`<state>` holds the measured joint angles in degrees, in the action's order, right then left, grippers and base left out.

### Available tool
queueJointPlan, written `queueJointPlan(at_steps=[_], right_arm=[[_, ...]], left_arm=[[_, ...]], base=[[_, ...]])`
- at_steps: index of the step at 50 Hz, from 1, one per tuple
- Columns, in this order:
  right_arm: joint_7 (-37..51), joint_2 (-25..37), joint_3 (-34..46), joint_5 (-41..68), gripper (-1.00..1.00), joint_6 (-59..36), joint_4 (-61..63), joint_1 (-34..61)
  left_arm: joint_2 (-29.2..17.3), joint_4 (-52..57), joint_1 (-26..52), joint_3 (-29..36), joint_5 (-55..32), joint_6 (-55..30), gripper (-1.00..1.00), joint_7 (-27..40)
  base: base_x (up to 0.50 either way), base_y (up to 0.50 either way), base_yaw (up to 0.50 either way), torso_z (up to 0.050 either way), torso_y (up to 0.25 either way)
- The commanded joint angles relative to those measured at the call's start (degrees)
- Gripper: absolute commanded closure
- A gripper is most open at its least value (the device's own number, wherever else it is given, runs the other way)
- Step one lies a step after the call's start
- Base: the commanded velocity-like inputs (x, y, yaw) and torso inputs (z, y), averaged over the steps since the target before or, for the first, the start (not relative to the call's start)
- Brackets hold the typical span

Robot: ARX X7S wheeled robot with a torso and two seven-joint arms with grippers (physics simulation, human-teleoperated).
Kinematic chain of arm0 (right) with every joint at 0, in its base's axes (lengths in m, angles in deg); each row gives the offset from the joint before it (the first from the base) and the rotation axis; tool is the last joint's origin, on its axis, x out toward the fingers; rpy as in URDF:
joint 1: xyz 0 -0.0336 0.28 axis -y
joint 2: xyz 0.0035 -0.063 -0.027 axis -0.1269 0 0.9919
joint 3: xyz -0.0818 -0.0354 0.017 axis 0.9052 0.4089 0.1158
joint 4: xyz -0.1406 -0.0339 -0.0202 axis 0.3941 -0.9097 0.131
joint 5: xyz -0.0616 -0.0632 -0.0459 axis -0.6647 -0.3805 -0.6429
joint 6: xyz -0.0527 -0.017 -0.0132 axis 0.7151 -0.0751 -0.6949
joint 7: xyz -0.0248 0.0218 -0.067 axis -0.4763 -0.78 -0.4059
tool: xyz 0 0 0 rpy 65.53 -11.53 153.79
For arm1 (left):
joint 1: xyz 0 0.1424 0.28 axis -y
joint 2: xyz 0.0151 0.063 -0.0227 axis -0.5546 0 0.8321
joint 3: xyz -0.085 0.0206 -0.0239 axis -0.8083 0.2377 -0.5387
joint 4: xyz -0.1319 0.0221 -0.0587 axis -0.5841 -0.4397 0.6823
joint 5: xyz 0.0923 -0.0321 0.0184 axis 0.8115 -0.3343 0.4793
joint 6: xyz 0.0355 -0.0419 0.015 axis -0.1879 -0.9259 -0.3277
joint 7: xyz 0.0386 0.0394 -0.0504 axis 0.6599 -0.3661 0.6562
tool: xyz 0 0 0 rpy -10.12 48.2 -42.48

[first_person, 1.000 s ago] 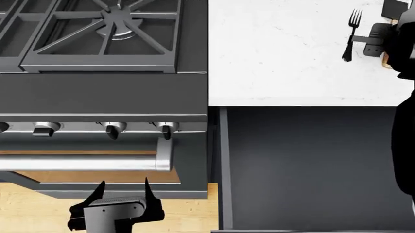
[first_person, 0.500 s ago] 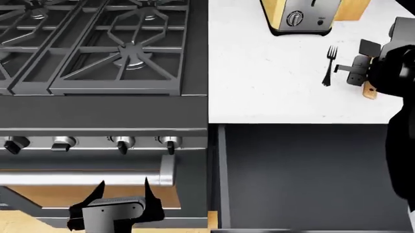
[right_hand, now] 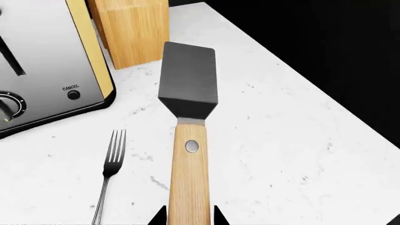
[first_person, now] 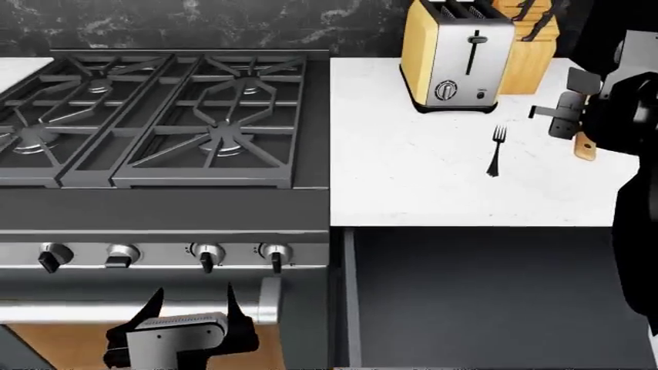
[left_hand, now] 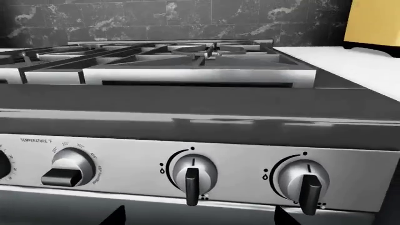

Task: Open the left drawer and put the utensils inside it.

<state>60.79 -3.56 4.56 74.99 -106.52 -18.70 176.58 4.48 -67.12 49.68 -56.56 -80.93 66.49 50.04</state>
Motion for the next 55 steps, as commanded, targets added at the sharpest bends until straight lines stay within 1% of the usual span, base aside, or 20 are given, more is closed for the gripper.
queueJointPlan(at_steps=[1, 14, 17, 26, 27, 29, 30, 35, 39, 44, 49, 55], right_arm=[[-1.4, 0.0, 1.8, -0.1, 1.00, -0.9, 0.0, 0.5], [-10.3, 2.4, 6.1, -0.6, 1.00, -3.1, 0.0, 3.7], [-12.1, 2.9, 8.1, -1.3, 1.00, -2.7, 0.0, 3.8], [-21.2, 5.2, 14.4, -3.1, 1.00, -1.9, 0.6, 5.5], [-22.4, 5.9, 14.8, -3.2, 1.00, -3.9, 4.6, 3.9], [-25.2, 8.4, 14.3, -2.3, 1.00, -13.8, 21.4, -2.7], [-26.4, 9.6, 14.3, -1.9, 1.00, -17.4, 27.8, -5.2], [-32.1, 13.2, 16.2, -0.2, 1.00, -25.9, 42.8, -10.7], [-36.1, 16.1, 18.1, 1.3, 1.00, -30.1, 51.7, -14.0], [-38.9, 19.1, 19.0, 2.8, 1.00, -33.8, 60.4, -17.1], [-41.0, 20.6, 19.6, 4.0, 1.00, -35.1, 63.8, -17.7], [-43.8, 22.1, 20.4, 5.5, 1.00, -34.3, 65.3, -17.7]], left_arm=[[-0.5, 0.2, -0.3, 0.3, -0.2, 0.8, -1.00, 0.3], [-0.8, 2.0, 0.0, 1.4, 0.2, -0.9, -1.00, 1.4], [-0.9, 2.6, 0.0, 1.6, 0.2, -1.6, -1.00, 1.7], [-1.2, 4.2, 0.1, 2.2, 0.4, -3.0, -1.00, 2.5], [-1.2, 4.4, 0.1, 2.3, 0.4, -3.2, -1.00, 2.5], [-1.3, 4.7, 0.2, 2.4, 0.4, -3.5, -1.00, 2.7], [-1.3, 4.9, 0.3, 2.6, 0.5, -3.8, -1.00, 2.8], [-1.5, 6.0, 0.5, 3.0, 0.7, -4.9, -1.00, 3.2], [-1.7, 6.7, 0.5, 3.2, 0.7, -5.5, -1.00, 3.7], [-2.1, 6.9, 0.5, 3.4, 0.4, -5.5, -1.00, 4.1], [-2.4, 6.8, 0.5, 3.7, 0.2, -5.3, -1.00, 4.4], [-2.7, 6.6, 0.3, 3.8, -0.2, -4.8, -1.00, 4.7]], base=[[0.00, 0.00, 0.00, 0.000, 0.000], [0.00, 0.00, 0.00, 0.000, 0.000], [0.00, 0.00, 0.00, 0.000, 0.000], [0.00, 0.00, 0.00, 0.000, 0.000], [0.00, 0.00, 0.00, 0.000, 0.000], [0.00, 0.00, 0.00, 0.000, 0.000], [0.00, 0.00, 0.00, 0.000, 0.000], [0.00, 0.00, 0.00, 0.000, 0.000], [0.00, 0.00, 0.00, 0.000, 0.000], [0.00, 0.00, 0.00, 0.000, 0.000], [0.00, 0.00, 0.00, 0.000, 0.000], [0.00, 0.00, 0.00, 0.000, 0.000]])
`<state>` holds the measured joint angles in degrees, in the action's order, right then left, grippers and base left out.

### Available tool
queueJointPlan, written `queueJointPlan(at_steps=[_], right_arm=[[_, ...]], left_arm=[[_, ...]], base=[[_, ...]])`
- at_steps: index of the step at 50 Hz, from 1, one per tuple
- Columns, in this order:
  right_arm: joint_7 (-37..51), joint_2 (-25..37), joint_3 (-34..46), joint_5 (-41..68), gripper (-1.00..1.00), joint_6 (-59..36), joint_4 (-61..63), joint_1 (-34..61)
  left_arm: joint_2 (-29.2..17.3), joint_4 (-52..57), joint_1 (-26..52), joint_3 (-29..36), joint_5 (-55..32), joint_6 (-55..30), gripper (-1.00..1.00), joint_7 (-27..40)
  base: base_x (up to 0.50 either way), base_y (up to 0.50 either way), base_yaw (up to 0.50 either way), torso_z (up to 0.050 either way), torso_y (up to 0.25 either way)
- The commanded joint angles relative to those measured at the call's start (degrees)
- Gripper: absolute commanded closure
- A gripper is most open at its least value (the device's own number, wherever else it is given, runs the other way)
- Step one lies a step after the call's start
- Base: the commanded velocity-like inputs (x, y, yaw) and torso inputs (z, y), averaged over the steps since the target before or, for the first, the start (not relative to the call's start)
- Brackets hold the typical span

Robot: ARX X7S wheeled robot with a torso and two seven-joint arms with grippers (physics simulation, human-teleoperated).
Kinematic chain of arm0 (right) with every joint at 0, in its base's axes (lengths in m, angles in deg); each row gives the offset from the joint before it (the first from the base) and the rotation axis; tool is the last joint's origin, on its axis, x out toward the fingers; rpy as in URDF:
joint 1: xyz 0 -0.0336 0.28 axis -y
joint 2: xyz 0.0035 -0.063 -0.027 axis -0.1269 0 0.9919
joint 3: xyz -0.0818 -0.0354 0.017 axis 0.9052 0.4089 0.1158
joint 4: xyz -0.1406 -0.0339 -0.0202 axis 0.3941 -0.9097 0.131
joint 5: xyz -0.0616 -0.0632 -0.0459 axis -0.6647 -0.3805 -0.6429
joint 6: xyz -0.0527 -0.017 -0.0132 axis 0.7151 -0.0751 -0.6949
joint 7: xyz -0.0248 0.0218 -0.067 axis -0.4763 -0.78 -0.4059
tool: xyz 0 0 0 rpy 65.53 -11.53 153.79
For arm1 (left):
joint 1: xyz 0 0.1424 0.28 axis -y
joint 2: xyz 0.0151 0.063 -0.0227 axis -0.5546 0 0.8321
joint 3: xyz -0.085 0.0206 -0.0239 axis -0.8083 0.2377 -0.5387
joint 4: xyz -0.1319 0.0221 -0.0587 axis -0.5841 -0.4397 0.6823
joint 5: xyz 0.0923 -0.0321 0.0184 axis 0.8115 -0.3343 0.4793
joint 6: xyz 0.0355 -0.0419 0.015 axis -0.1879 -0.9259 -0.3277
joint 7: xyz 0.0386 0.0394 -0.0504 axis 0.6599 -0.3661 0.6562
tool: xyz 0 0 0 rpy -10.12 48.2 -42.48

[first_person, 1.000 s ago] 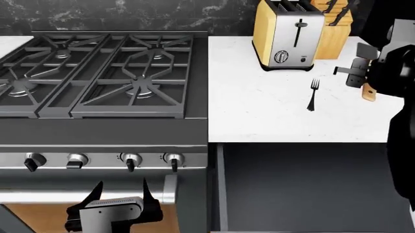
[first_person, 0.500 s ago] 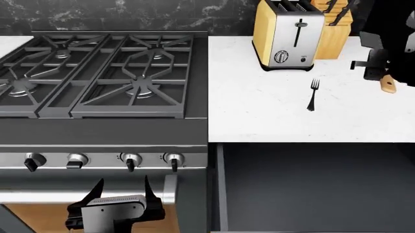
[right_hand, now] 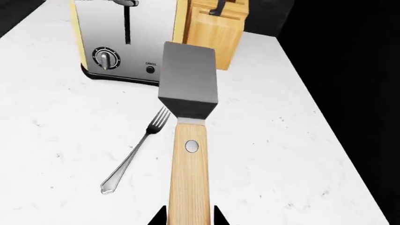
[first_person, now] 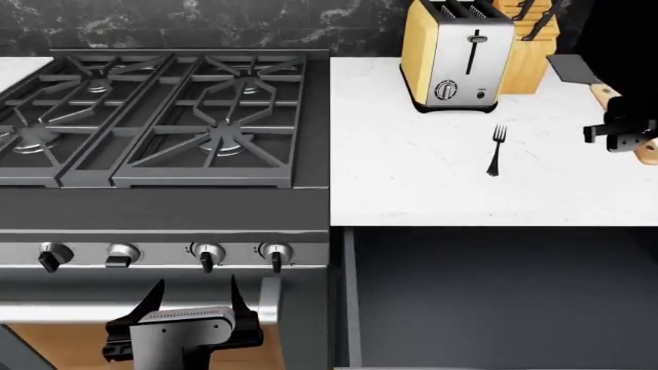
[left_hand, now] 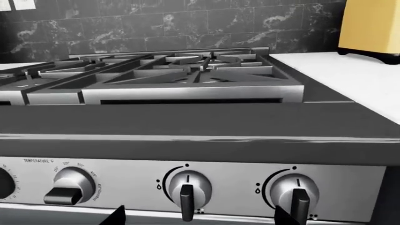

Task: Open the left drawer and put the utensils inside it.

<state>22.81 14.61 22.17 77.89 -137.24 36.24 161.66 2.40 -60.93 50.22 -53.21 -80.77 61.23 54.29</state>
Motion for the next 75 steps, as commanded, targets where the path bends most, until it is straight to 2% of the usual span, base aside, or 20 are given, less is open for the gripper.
queueJointPlan(at_steps=[1, 17, 40, 61, 75], right_arm=[[-6.3, 4.2, 2.8, 2.9, 1.00, -3.5, 10.7, -3.0], [-14.4, 11.2, 0.2, 9.5, 1.00, 0.5, 24.1, -11.2], [-24.2, 19.5, 0.7, 14.8, 1.00, 13.3, 30.6, -21.2], [-27.9, 23.5, 1.5, 16.5, 1.00, 20.4, 32.9, -28.6], [-28.0, 27.0, -0.3, 18.8, 1.00, 26.5, 35.7, -38.1]], left_arm=[[-0.7, 0.4, -0.2, 0.5, -0.4, 0.5, -1.00, 0.5], [-1.4, 0.5, -0.1, 1.2, -1.1, 0.4, -1.00, 1.4], [-2.3, 0.0, 0.4, 2.1, -1.7, 0.8, -1.00, 2.4], [-2.7, 0.1, 0.4, 2.6, -2.1, 0.7, -1.00, 3.2], [-2.8, -0.5, 0.9, 3.0, -2.3, 0.6, -1.00, 3.5]], base=[[0.00, 0.00, 0.00, 0.000, 0.000], [0.00, 0.00, 0.00, 0.000, 0.000], [0.00, 0.00, 0.00, 0.000, 0.000], [0.00, 0.00, 0.00, 0.000, 0.000], [0.00, 0.00, 0.00, 0.000, 0.001]])
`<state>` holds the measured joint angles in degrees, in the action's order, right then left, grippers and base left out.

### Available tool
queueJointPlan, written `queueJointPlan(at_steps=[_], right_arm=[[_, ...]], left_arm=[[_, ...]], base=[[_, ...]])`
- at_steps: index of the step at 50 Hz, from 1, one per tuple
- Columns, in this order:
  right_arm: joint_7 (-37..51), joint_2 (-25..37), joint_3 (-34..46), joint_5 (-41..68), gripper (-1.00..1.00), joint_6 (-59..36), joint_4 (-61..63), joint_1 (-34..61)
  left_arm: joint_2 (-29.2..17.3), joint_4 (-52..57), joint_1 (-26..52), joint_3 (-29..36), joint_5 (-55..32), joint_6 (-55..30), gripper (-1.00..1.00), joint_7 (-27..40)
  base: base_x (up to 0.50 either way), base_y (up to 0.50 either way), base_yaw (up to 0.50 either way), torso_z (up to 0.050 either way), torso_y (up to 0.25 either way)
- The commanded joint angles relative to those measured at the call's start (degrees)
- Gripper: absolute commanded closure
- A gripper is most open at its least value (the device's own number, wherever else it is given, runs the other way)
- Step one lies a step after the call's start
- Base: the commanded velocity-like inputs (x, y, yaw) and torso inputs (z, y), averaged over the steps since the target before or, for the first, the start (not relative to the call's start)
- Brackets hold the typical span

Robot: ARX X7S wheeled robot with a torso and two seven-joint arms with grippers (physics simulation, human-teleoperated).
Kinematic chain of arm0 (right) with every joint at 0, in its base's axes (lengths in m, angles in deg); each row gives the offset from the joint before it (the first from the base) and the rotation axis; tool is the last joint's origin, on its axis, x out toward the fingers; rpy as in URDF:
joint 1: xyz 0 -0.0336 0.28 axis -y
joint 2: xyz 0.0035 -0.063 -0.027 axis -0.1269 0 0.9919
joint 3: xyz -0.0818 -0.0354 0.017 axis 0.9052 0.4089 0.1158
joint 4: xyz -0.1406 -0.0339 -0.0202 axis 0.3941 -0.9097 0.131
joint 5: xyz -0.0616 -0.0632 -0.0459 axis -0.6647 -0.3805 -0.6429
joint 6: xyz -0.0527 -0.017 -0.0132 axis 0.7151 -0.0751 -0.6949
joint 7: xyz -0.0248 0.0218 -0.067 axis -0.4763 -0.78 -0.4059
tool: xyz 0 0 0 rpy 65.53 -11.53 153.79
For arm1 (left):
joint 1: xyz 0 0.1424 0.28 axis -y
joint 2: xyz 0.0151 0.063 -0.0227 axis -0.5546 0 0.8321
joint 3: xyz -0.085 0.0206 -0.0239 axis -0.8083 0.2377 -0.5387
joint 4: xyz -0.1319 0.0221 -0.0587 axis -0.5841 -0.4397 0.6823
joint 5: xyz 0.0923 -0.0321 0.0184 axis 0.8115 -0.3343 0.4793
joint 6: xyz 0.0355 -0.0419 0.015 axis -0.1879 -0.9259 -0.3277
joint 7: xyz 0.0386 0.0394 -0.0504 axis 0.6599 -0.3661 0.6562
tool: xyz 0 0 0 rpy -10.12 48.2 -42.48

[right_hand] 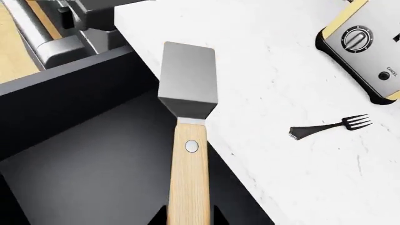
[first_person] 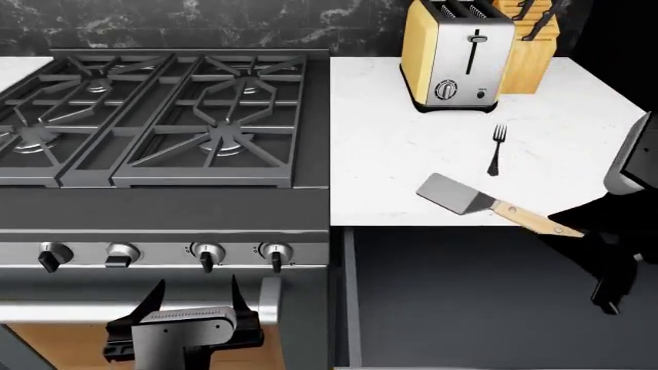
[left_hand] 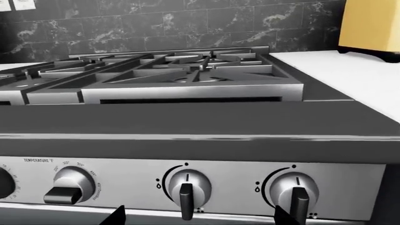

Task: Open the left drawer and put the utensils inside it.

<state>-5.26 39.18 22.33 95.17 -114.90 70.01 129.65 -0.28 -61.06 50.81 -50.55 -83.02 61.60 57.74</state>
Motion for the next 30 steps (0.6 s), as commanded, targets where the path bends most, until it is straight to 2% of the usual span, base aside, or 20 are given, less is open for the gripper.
queueJointPlan(at_steps=[1, 12, 30], right_arm=[[0.2, 2.6, -0.6, 1.8, 1.00, 4.3, 2.2, -6.7], [0.7, 4.4, -1.2, 2.6, 1.00, 6.5, 3.6, -11.5], [-0.4, 2.8, 3.3, -0.5, 1.00, 6.4, 1.9, -10.2]], left_arm=[[-0.2, -0.4, 0.4, 0.4, -0.1, 0.2, -1.00, 0.0], [-0.4, -0.3, 0.6, 0.7, -0.1, -0.1, -1.00, 0.5], [-0.8, 0.2, 0.6, 0.9, -0.6, -0.3, -1.00, 1.1]], base=[[0.00, 0.00, 0.00, 0.000, 0.000], [0.00, 0.00, 0.00, 0.000, 0.000], [0.00, 0.00, 0.00, 0.000, 0.000]])
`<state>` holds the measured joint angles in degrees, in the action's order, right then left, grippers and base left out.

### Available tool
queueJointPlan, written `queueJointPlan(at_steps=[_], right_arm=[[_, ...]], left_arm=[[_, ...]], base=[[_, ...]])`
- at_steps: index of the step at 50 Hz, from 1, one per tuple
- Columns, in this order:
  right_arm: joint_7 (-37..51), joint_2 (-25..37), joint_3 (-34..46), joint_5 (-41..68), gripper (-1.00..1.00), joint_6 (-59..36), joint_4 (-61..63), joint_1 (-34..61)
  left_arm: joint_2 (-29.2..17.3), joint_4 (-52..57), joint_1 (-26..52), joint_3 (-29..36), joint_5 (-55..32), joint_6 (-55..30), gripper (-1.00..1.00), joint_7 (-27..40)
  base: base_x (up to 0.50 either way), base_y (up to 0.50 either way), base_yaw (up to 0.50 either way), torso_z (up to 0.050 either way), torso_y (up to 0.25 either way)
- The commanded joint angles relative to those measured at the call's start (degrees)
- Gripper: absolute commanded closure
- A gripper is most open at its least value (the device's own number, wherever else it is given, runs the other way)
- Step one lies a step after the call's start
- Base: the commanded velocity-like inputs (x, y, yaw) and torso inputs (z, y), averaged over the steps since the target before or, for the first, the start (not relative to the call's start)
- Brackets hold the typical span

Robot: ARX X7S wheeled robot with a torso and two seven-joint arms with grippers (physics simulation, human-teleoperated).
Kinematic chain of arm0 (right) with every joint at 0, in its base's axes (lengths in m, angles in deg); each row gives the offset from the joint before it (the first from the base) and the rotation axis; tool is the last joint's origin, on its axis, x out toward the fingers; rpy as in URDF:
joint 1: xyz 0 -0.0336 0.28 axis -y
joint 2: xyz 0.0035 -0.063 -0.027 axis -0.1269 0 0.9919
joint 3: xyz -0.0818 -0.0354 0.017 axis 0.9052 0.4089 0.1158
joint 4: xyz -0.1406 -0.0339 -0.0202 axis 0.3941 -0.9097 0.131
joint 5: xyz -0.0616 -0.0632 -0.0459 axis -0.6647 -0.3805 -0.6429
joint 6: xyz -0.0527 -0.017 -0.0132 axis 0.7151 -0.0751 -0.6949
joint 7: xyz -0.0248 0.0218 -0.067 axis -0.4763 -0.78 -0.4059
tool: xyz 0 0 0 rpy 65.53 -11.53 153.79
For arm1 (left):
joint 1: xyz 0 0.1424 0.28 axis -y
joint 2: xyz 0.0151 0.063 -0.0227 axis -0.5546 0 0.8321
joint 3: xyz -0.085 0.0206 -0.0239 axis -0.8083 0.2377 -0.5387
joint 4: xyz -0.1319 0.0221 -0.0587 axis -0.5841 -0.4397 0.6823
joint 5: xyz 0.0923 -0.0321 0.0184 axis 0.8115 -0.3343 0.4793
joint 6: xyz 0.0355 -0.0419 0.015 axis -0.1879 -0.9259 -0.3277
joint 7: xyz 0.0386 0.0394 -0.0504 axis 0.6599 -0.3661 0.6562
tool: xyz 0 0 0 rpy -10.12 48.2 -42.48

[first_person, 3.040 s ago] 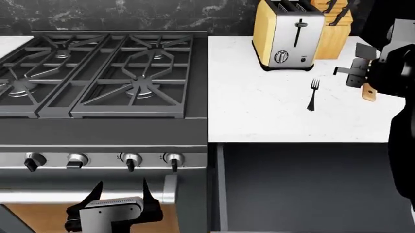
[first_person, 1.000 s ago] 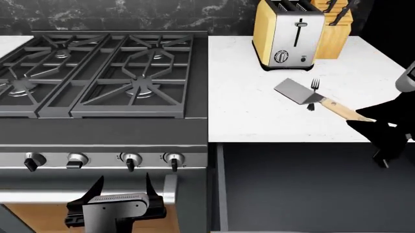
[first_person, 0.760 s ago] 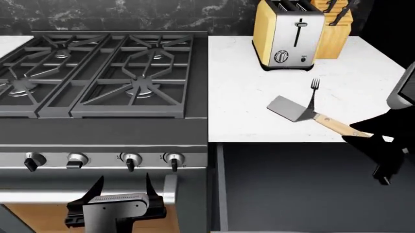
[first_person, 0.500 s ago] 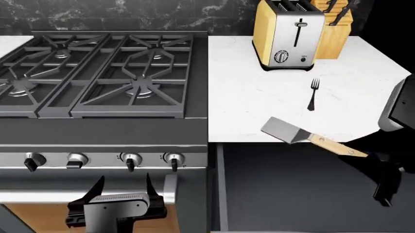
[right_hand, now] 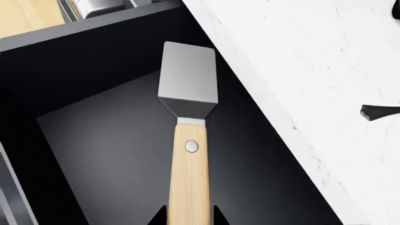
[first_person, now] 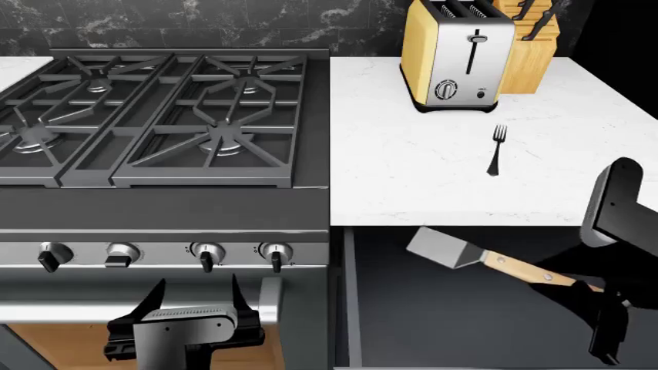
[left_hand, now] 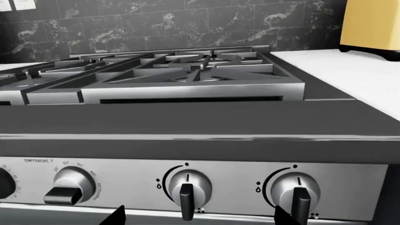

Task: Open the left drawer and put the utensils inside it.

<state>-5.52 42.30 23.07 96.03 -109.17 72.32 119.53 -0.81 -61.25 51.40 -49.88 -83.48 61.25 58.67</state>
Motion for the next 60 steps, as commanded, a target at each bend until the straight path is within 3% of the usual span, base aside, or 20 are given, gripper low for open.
queueJointPlan(at_steps=[1, 60], right_arm=[[-0.1, -0.3, 2.7, -1.4, 1.00, 0.8, -0.4, -0.2], [6.7, -11.7, 13.2, -13.1, 1.00, -0.7, -17.8, 4.4]], left_arm=[[-0.3, 0.4, 0.0, 0.2, -0.1, 0.1, -1.00, 0.2], [-1.4, 0.0, -0.4, 0.7, -1.3, 1.3, -1.00, 1.5]], base=[[0.00, 0.00, 0.00, 0.000, 0.000], [0.00, 0.00, 0.00, 0.000, 0.000]])
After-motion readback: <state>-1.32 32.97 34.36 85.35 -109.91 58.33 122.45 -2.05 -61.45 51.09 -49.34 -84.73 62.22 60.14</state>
